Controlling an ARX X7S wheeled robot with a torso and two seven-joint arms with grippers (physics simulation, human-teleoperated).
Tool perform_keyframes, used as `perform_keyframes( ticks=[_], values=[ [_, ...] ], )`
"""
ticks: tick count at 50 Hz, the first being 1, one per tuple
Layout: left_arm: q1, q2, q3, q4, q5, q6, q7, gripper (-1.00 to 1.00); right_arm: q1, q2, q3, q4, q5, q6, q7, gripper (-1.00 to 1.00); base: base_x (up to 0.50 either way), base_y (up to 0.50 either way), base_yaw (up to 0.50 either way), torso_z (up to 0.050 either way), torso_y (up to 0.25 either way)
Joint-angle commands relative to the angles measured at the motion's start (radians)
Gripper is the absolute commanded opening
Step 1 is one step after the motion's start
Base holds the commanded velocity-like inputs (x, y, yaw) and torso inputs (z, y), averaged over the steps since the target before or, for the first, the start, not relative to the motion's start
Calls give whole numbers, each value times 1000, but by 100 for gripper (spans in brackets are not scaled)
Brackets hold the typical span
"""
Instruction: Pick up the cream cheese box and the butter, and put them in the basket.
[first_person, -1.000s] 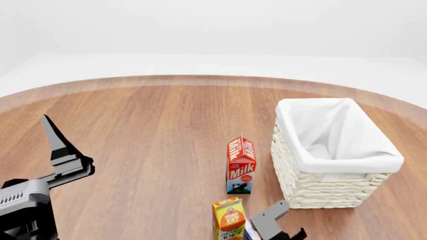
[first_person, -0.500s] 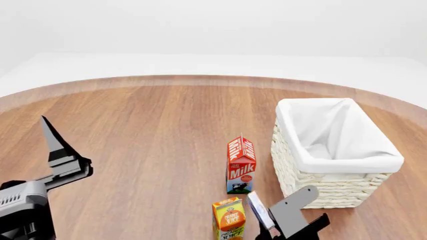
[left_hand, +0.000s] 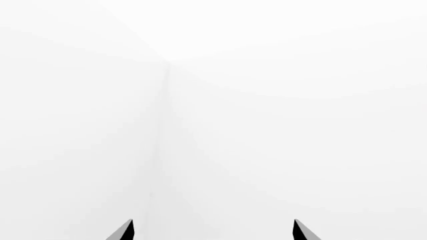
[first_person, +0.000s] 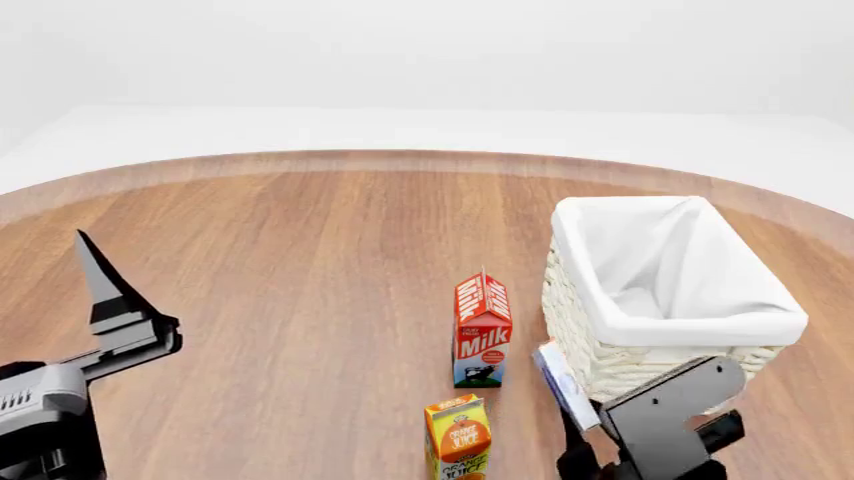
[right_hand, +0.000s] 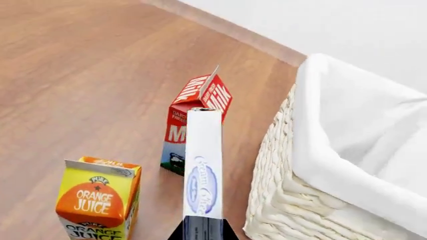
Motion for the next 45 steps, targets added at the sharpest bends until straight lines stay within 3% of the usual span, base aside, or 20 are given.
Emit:
perform_keyframes(
  ticks=[1,7,8,20,35,45],
  values=[
    [-1,9,-23,9,17,0,19,100,45,82,198,-104,166,5,116,-100,0,0,0,0,0],
    [0,7,-26,13,14,-2,17,100,90,142,242,-125,279,-14,188,-100,0,0,0,0,0],
    [-1,6,-27,15,14,-4,16,100,141,208,285,-134,369,-38,238,-100,0,0,0,0,0],
    [-2,3,-23,20,17,-7,12,100,391,355,306,-129,615,-64,371,-100,0,0,0,0,0],
    [-3,0,-12,21,20,-12,12,100,719,393,175,37,666,-5,354,-100,0,0,0,0,1],
    [-9,-3,-5,21,21,-16,11,100,893,291,50,247,574,76,256,-100,0,0,0,0,0]
  ],
)
